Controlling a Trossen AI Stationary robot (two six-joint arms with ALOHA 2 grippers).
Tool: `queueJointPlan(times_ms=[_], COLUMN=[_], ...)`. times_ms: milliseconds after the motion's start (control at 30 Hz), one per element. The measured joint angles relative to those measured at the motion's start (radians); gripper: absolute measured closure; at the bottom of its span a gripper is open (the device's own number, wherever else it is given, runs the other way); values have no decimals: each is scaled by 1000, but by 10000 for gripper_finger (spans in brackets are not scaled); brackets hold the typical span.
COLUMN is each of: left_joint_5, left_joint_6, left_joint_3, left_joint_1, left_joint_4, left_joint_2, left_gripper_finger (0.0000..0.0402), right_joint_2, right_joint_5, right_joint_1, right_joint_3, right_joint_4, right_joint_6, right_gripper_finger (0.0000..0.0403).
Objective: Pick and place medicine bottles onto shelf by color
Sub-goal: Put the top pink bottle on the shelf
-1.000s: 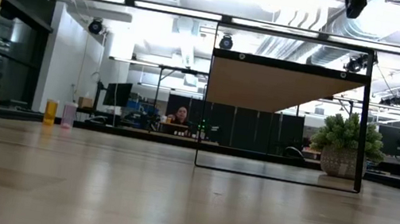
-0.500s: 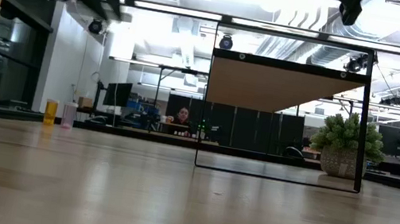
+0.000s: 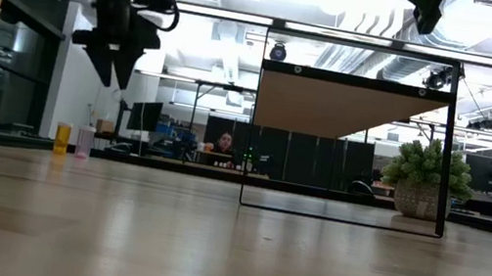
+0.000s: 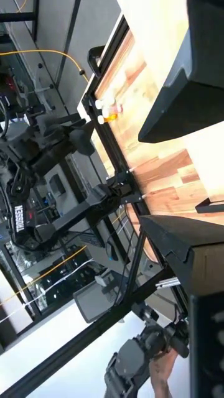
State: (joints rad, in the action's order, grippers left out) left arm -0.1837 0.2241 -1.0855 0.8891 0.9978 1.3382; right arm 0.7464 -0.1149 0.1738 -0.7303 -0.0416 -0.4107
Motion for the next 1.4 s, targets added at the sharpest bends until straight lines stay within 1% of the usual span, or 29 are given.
queueJointPlan(times_ms=[167,267,567,833,967,1033,1400], left_joint_5=[-34,-33,-32,-42,-97,-107,-86], left_joint_6=[3,8,54,79,80,80,81], left_joint_3=[0,0,0,0,0,0,0], left_joint_1=[23,37,61,61,61,61,99], left_joint_4=[0,0,0,-1,-2,-3,-13], left_joint_2=[40,73,202,280,294,294,301], left_gripper_finger=[149,144,143,144,144,144,145], right_joint_2=[0,0,0,0,0,0,0], right_joint_5=[-2,-2,-3,-2,-2,-2,-1], right_joint_1=[0,0,0,0,0,0,0], right_joint_3=[0,0,0,0,0,0,0], right_joint_4=[-9,-19,-31,-32,-32,-32,-33], right_joint_6=[8,10,11,11,11,11,11], right_gripper_finger=[210,210,210,210,210,210,210])
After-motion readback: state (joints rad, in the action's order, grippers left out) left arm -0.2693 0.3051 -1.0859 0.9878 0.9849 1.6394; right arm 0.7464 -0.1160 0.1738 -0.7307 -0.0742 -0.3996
